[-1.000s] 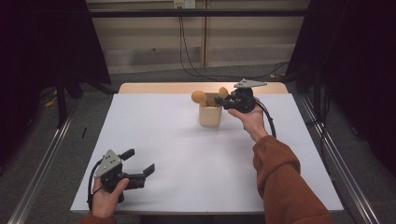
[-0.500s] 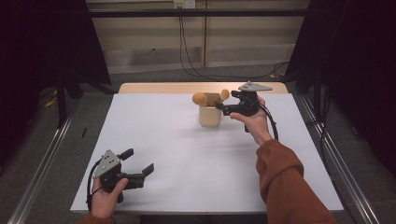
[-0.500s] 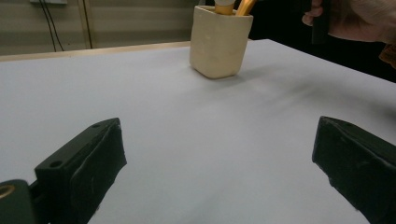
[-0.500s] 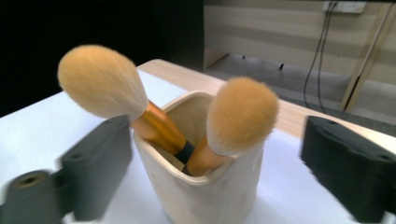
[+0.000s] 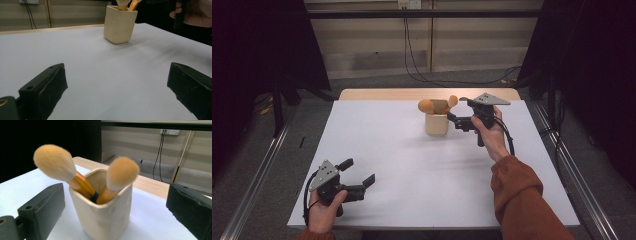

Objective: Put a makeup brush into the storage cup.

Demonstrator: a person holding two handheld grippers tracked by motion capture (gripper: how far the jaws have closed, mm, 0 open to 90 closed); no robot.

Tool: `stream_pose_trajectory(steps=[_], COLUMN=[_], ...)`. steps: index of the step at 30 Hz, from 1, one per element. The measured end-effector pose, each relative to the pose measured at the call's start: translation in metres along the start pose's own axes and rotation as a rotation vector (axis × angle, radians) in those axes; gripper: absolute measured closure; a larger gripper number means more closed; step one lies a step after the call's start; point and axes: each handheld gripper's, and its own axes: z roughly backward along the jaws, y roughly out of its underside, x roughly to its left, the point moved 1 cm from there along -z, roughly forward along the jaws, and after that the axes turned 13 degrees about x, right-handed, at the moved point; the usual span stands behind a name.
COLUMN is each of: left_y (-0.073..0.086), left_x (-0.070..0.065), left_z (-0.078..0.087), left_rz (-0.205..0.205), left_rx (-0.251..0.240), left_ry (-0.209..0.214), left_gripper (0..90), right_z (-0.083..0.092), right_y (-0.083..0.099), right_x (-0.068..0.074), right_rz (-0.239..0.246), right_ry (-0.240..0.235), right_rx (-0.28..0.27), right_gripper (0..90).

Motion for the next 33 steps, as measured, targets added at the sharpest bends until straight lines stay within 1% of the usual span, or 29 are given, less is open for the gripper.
stream_pose_trajectory(steps=[2,3,6,9,14,16,17,20,23,26,28,32,33], left_y=[0.000,0.000,0.000,0.000,0.000,0.000,0.000,0.000,0.001,0.000,0.000,0.001,0.001], left_x=[0.001,0.001,0.001,0.001,0.002,0.002,0.002,0.002,0.003,0.003,0.004,0.002,0.002], left_z=[0.000,0.000,0.000,0.001,0.001,0.001,0.002,0.002,0.003,0.004,0.004,0.003,0.003], left_rz=[0.002,0.002,0.002,0.007,0.005,0.003,0.003,0.000,0.002,0.002,0.002,0.012,0.006], left_rx=[-0.001,-0.002,0.000,-0.004,-0.002,-0.003,-0.002,-0.004,-0.007,-0.007,-0.007,-0.009,-0.009], left_ry=[-0.003,-0.003,-0.006,-0.005,-0.010,-0.012,-0.013,-0.016,-0.021,-0.023,-0.023,-0.019,-0.018], left_gripper=[2.4,2.4,2.4,2.4,2.4,2.4,2.4,2.4,2.4,2.4,2.4,2.4,2.4], right_z=[0.002,0.003,0.007,0.013,0.021,0.024,0.025,0.030,0.036,0.042,0.046,0.057,0.060], right_y=[0.003,0.004,0.009,0.012,0.019,0.023,0.024,0.028,0.031,0.037,0.041,0.049,0.052], right_x=[0.000,0.000,0.001,0.003,0.003,0.004,0.005,0.005,0.005,0.004,0.004,0.005,0.005], right_rz=[0.011,0.009,-0.004,0.003,-0.003,0.002,0.006,-0.007,-0.002,-0.012,-0.022,-0.030,-0.029], right_ry=[0.012,0.017,0.009,0.019,0.023,0.021,0.032,0.036,0.046,0.060,0.051,0.058,0.061], right_rx=[-0.002,-0.002,0.004,-0.006,-0.011,-0.008,-0.008,-0.018,-0.014,-0.003,0.005,0.004,0.002], right_gripper=[1.9,1.9,1.5,1.6,1.7,1.3,1.5,1.4,1.4,1.4,1.4,1.1,1.1])
